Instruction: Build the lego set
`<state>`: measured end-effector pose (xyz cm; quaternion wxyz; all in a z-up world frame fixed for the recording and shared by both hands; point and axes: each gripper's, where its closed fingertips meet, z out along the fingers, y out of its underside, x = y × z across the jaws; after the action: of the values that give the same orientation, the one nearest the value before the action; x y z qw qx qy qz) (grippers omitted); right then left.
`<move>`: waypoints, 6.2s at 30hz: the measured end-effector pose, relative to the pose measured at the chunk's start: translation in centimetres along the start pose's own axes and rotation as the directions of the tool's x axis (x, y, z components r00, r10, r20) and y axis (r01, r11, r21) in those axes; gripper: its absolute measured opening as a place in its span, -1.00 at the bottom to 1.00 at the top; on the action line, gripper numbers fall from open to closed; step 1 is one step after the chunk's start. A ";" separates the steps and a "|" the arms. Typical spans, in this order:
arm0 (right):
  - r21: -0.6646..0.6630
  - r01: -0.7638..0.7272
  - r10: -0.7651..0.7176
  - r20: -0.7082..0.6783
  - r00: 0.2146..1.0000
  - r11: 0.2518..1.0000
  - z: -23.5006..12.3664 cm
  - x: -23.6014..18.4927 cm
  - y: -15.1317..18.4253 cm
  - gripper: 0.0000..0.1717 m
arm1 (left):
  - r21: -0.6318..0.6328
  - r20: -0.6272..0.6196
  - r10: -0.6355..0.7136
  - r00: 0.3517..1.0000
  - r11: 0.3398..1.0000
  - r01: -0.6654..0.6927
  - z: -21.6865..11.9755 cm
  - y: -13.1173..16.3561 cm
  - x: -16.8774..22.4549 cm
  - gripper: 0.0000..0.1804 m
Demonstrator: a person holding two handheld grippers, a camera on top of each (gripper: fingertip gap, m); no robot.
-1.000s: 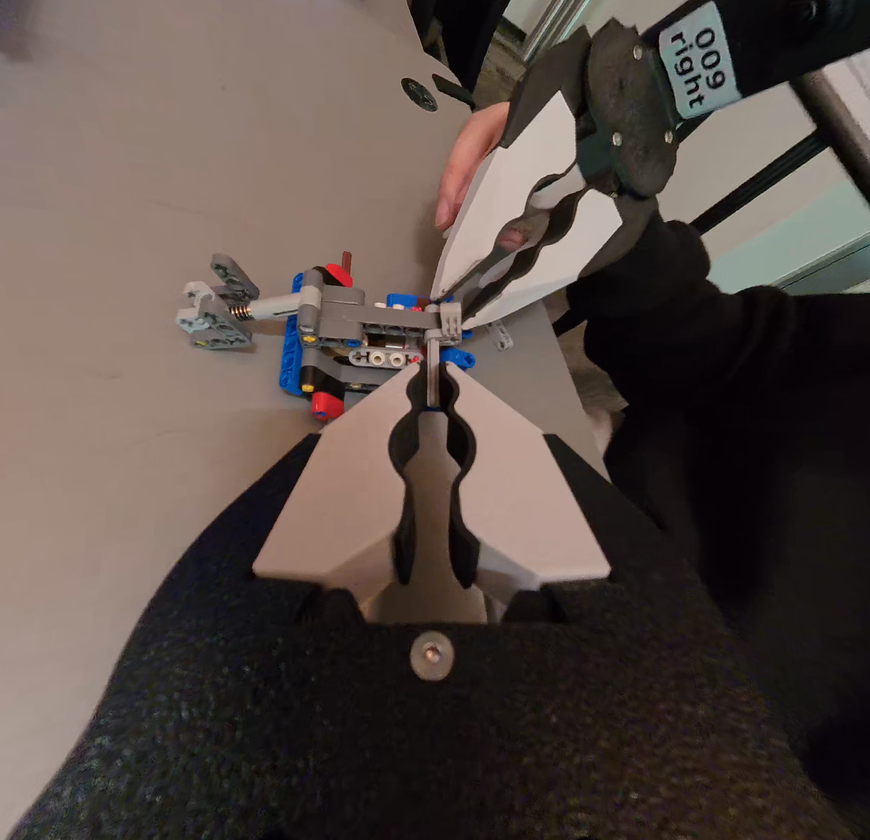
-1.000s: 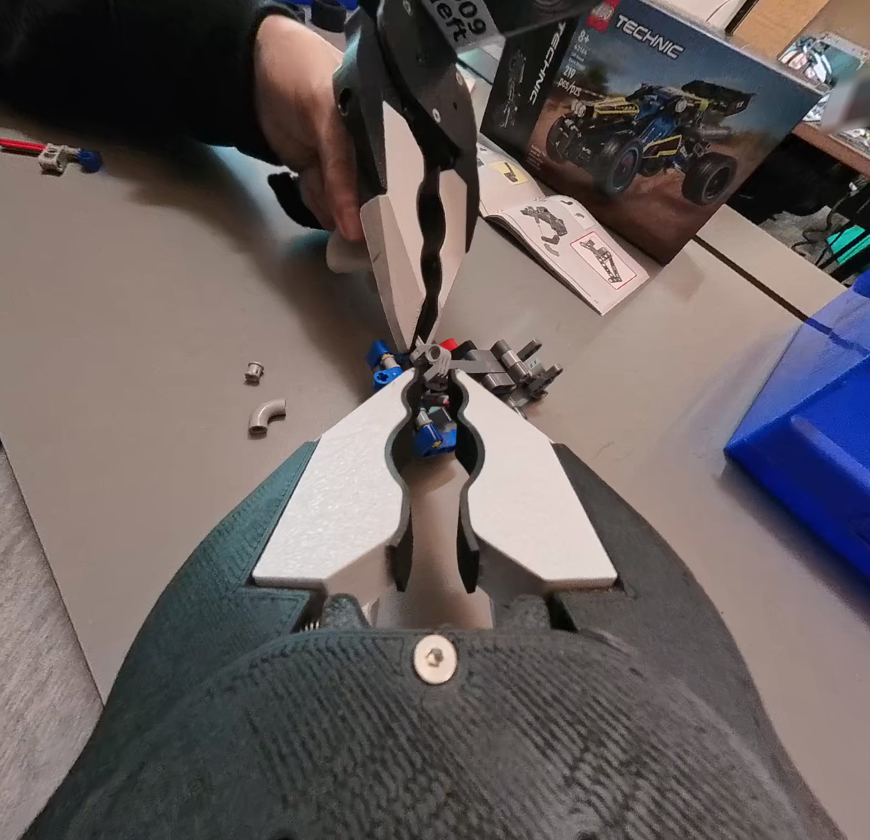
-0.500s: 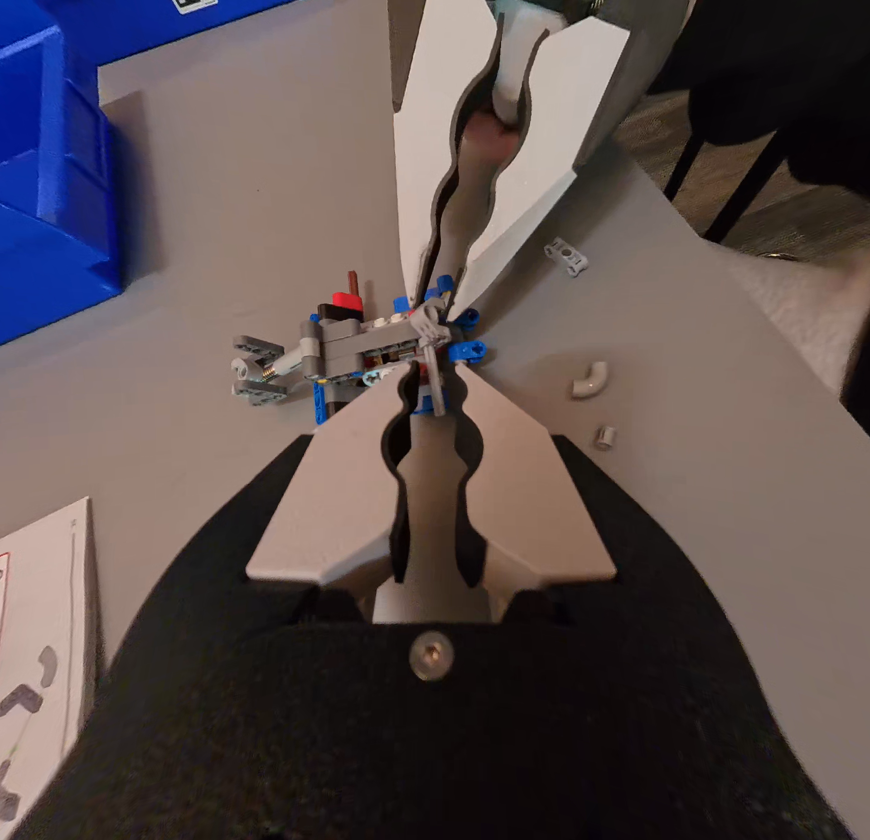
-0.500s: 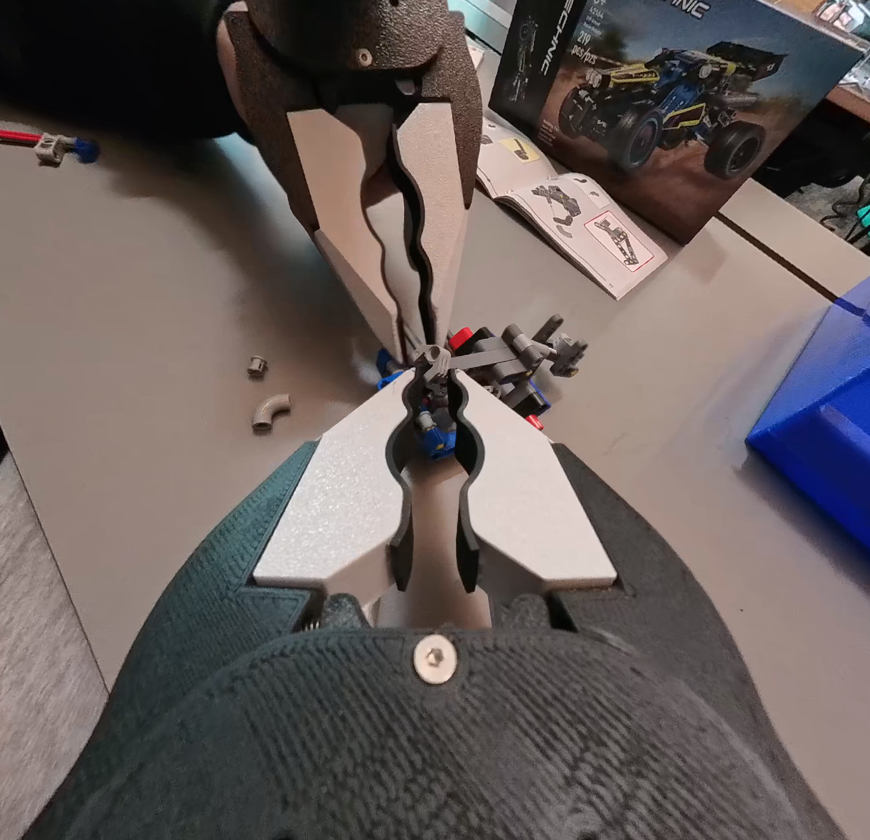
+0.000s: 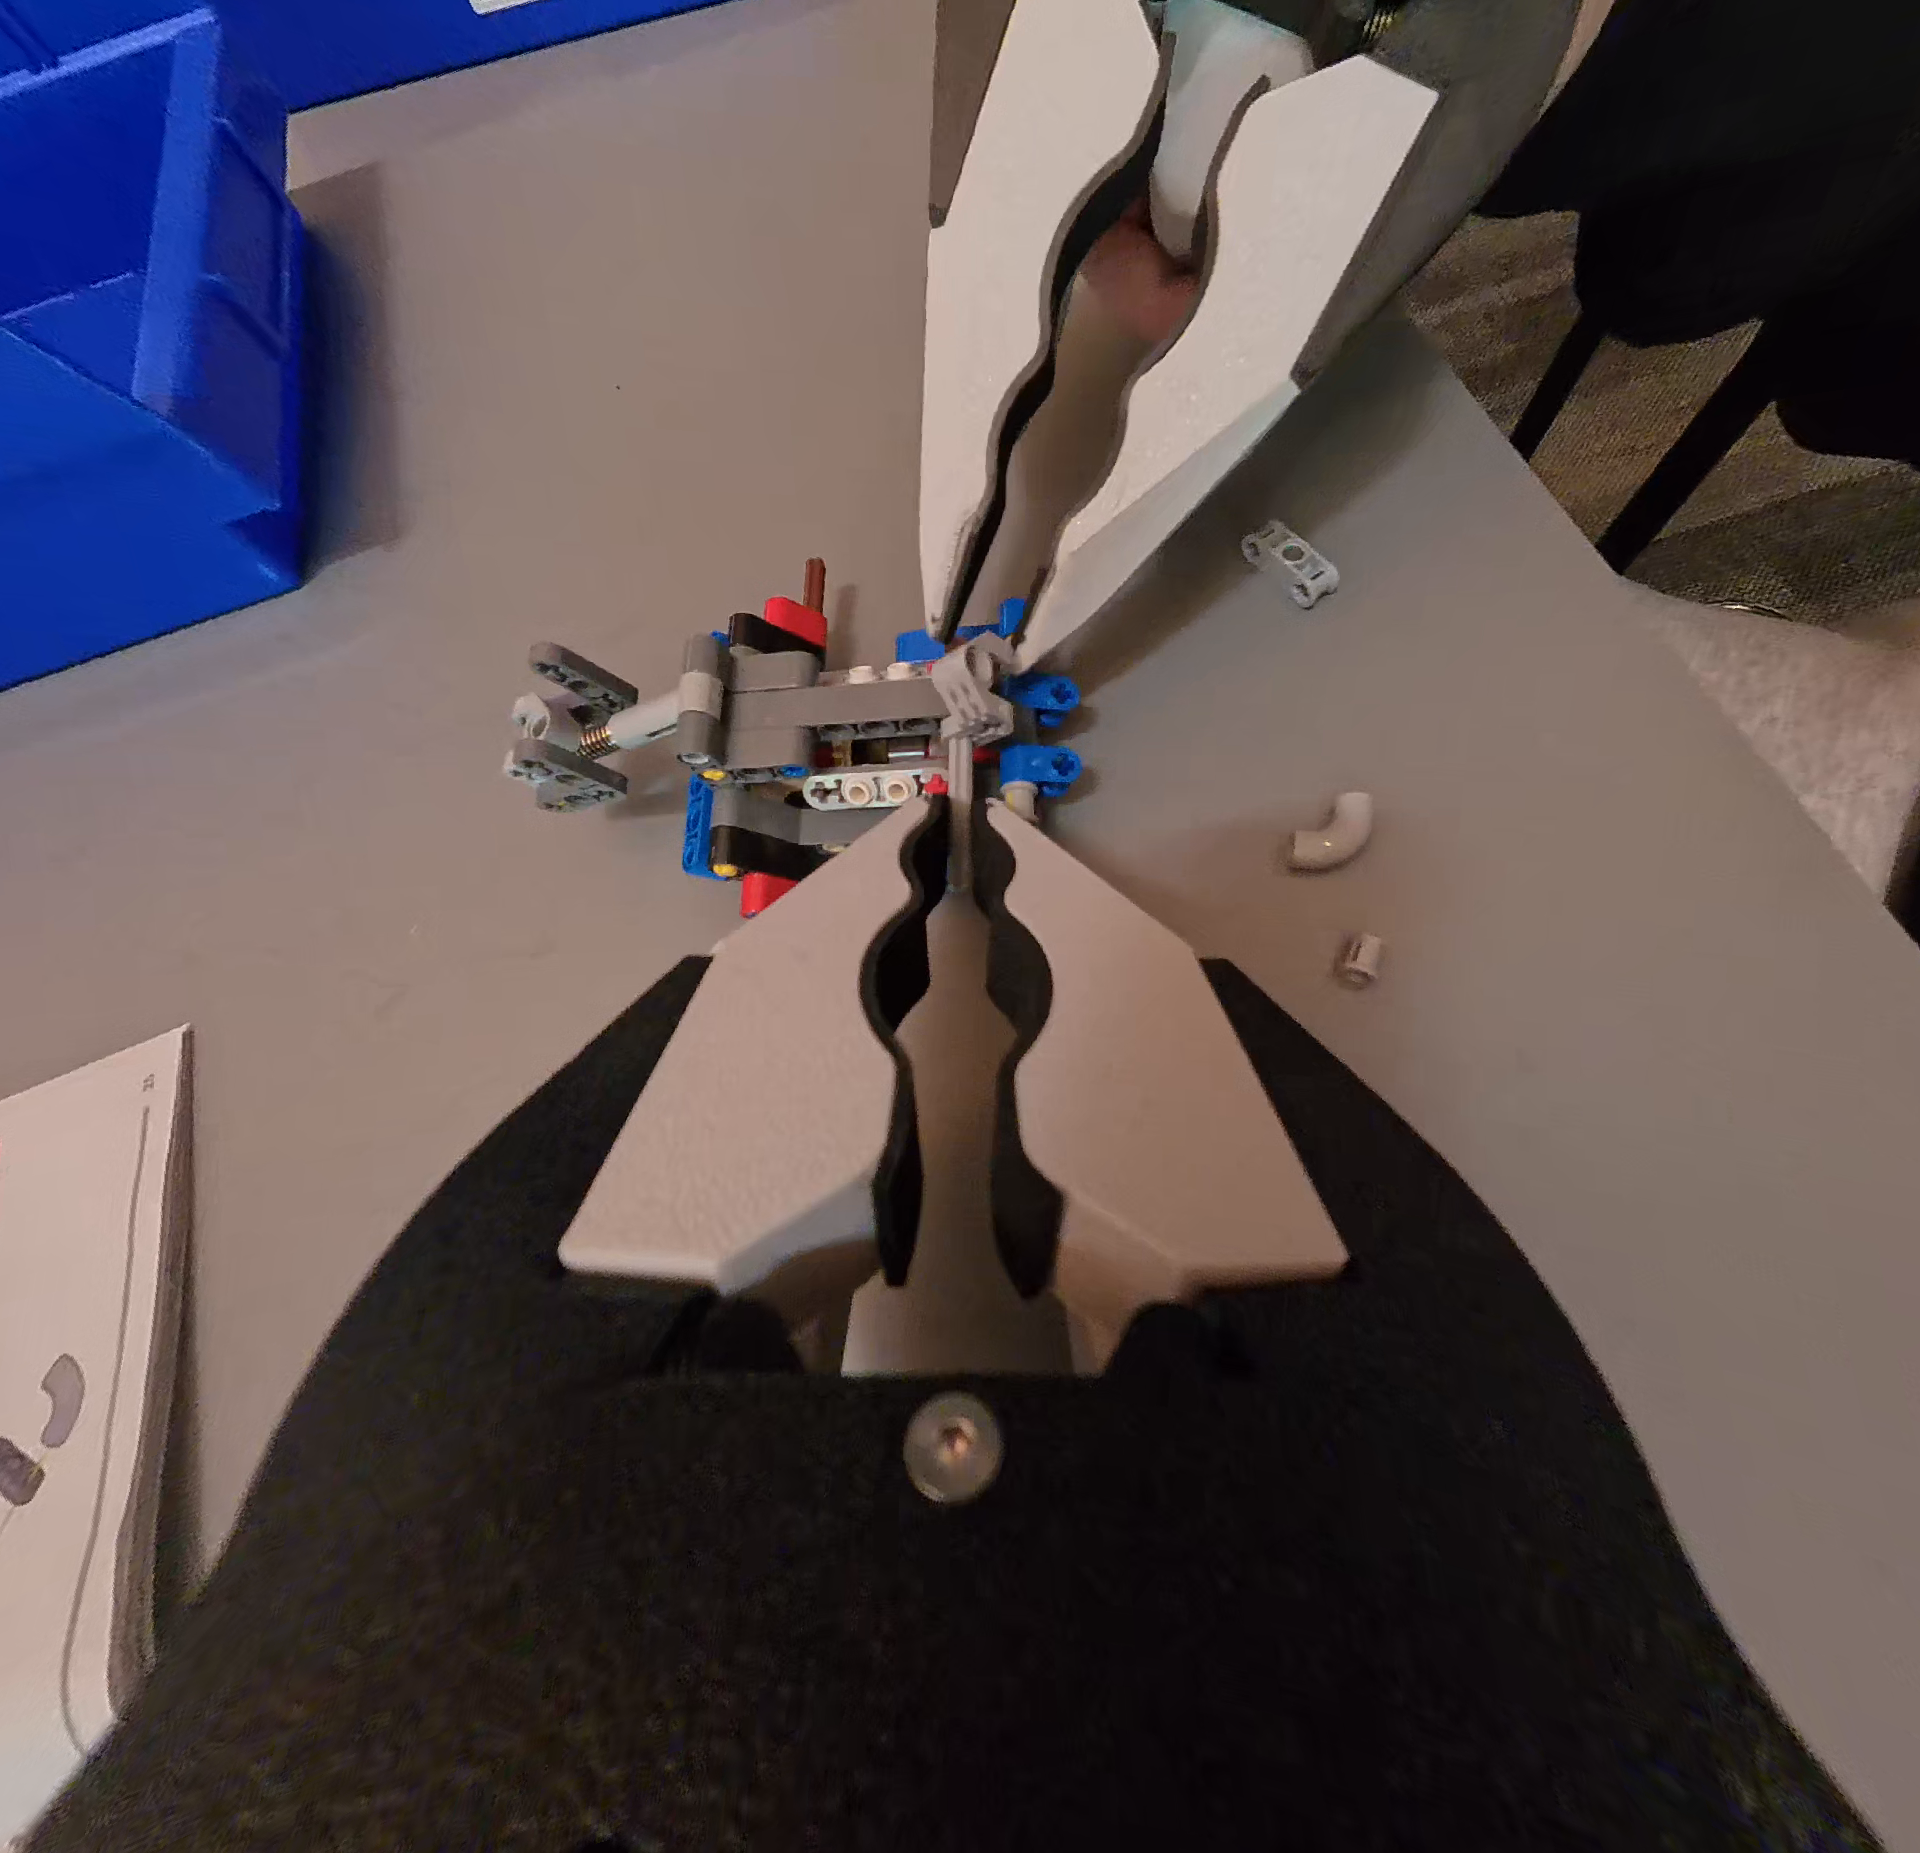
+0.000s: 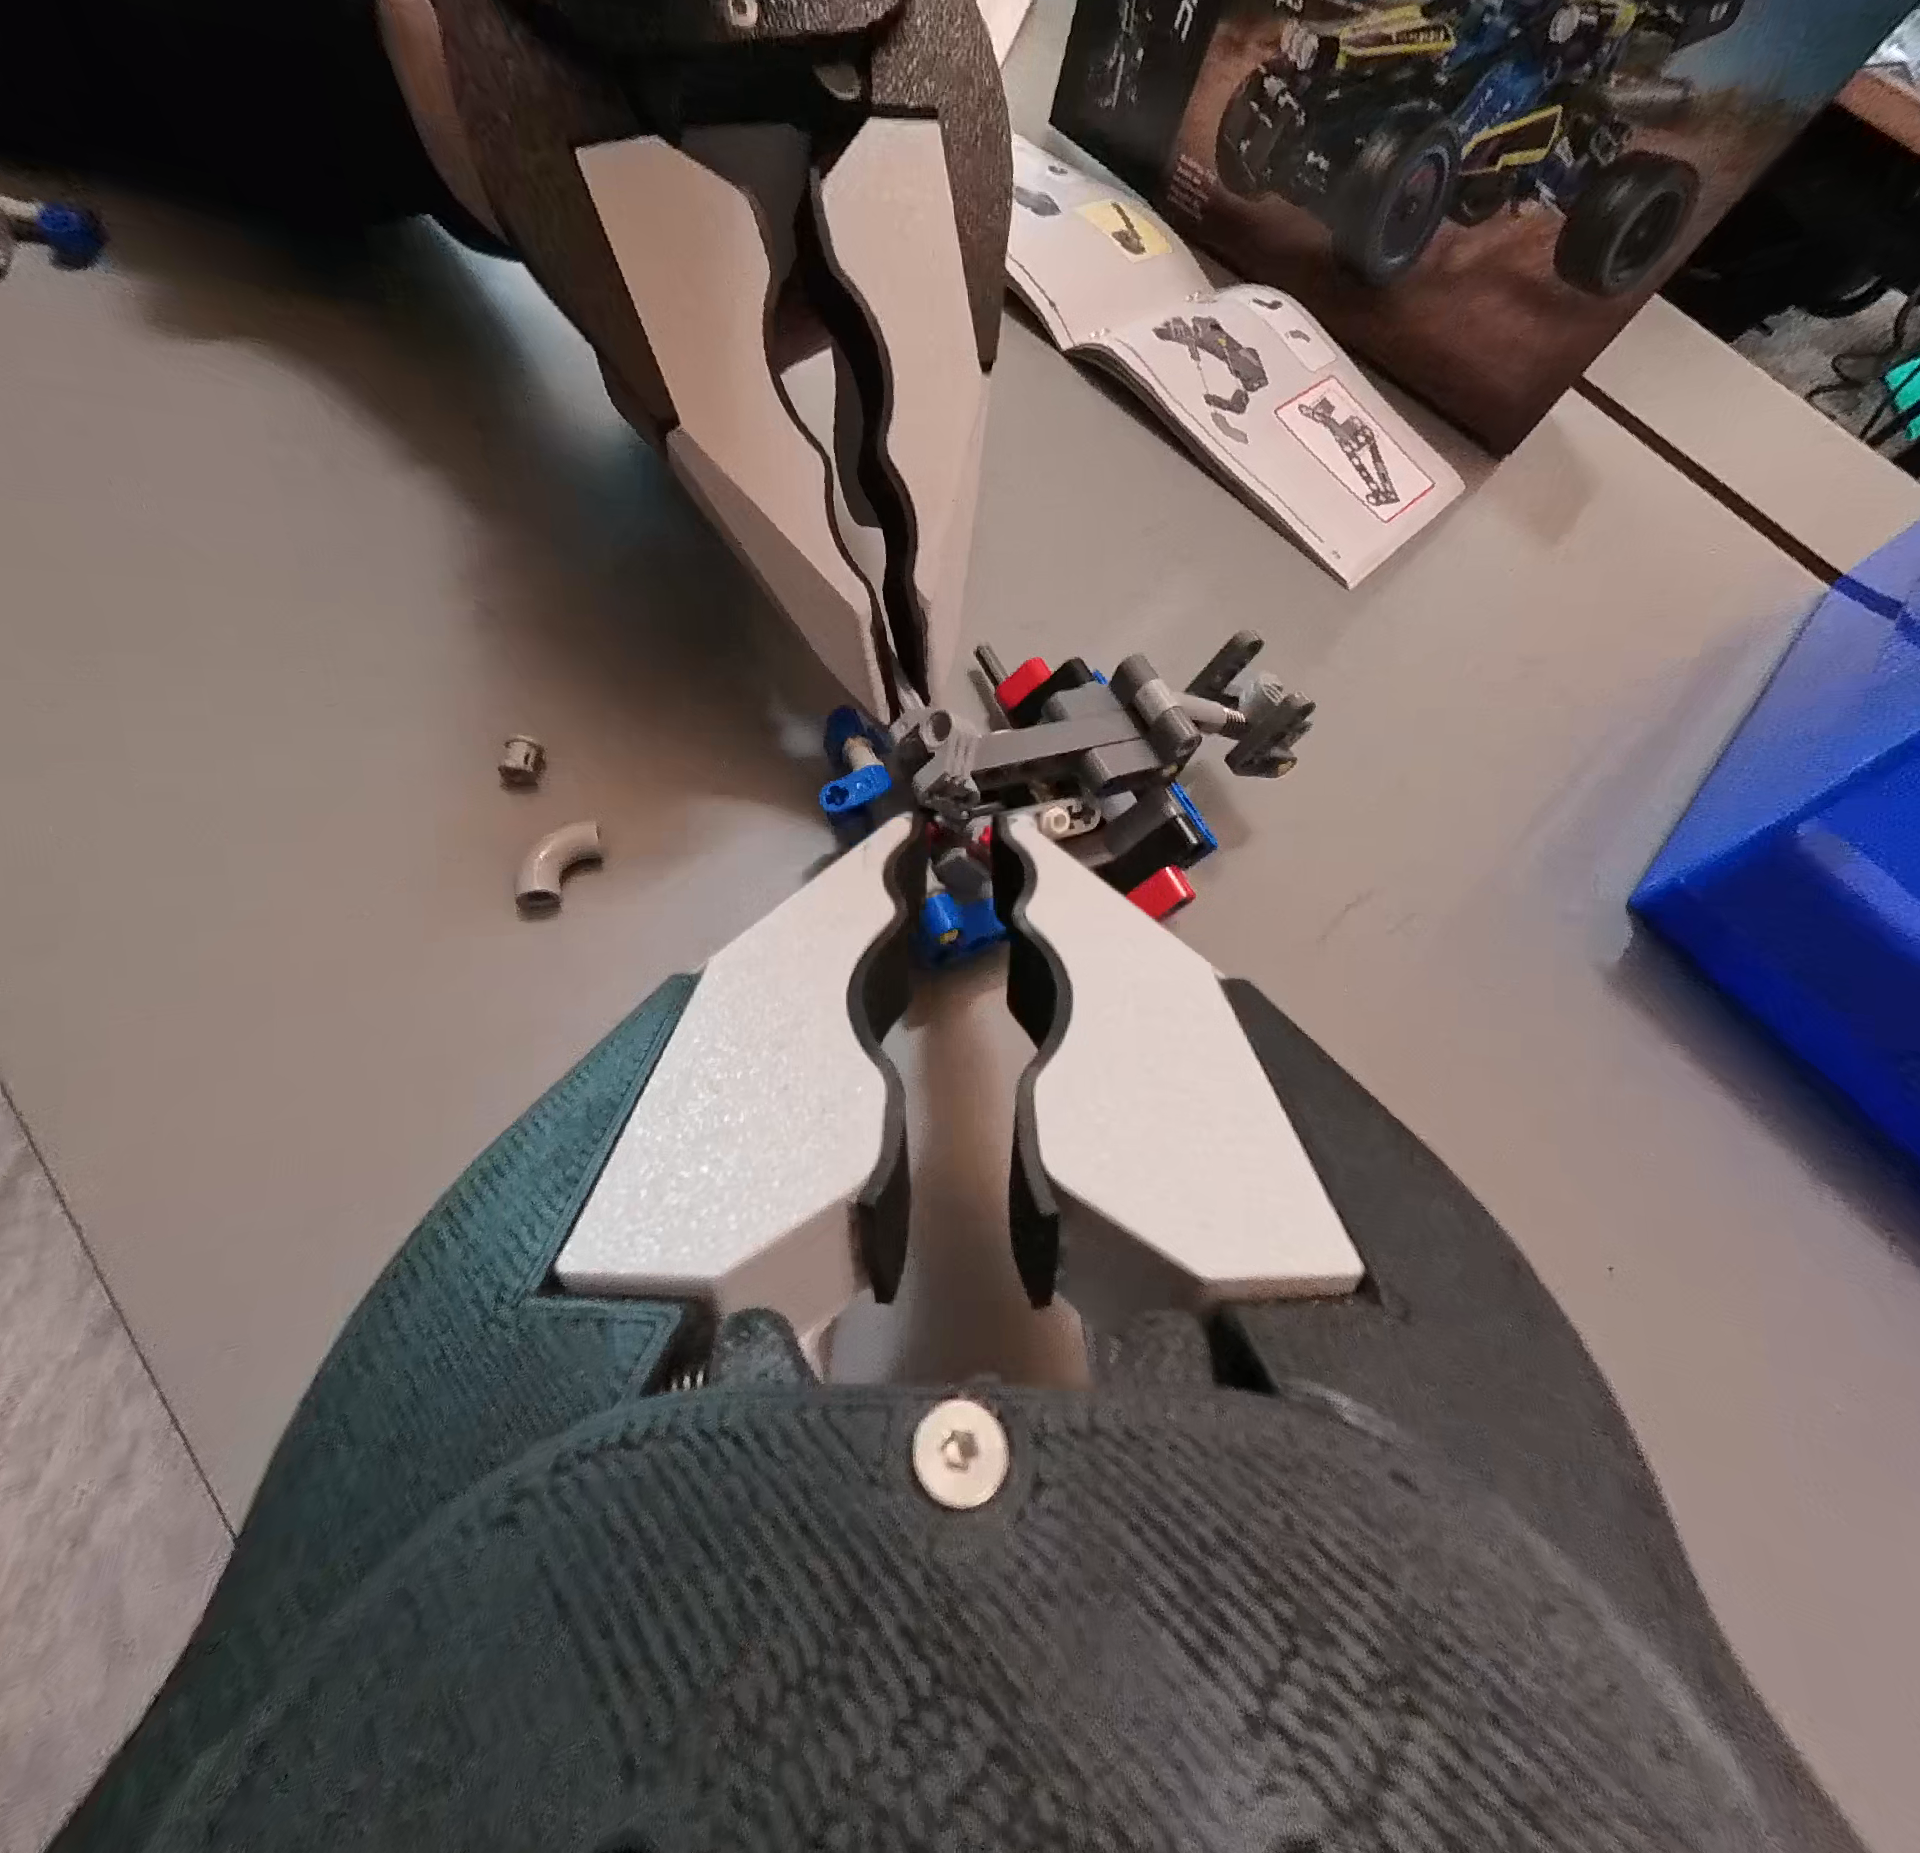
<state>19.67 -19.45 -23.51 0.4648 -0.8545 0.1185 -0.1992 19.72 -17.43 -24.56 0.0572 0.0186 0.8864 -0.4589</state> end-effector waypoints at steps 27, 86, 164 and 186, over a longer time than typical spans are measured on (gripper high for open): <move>-0.023 0.038 -0.038 -0.023 0.999 0.999 0.9 -0.1 -0.1 -1.00 | -0.025 0.045 0.158 0.986 0.987 -0.157 0.0 0.2 -1.0 -1.00; -0.035 0.085 -0.087 -0.054 0.995 0.996 1.9 2.3 0.2 -0.90 | 0.035 -0.082 0.267 0.960 0.964 -0.265 1.5 0.0 -3.2 -1.00; -0.096 -0.291 0.156 -0.663 0.732 0.952 -0.4 3.5 0.8 -0.78 | 0.025 0.146 0.329 0.933 0.942 -0.336 0.7 -1.7 -3.8 -0.84; -0.033 -0.439 0.333 -0.600 0.727 0.898 1.1 3.5 0.7 -0.72 | 0.059 -0.007 -0.039 0.999 0.997 0.039 1.6 -1.0 -3.9 -0.95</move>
<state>23.25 -20.32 -23.82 0.3616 -0.7454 0.4468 -0.3375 23.65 -19.24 -24.20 0.0449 0.0045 0.8728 -0.4860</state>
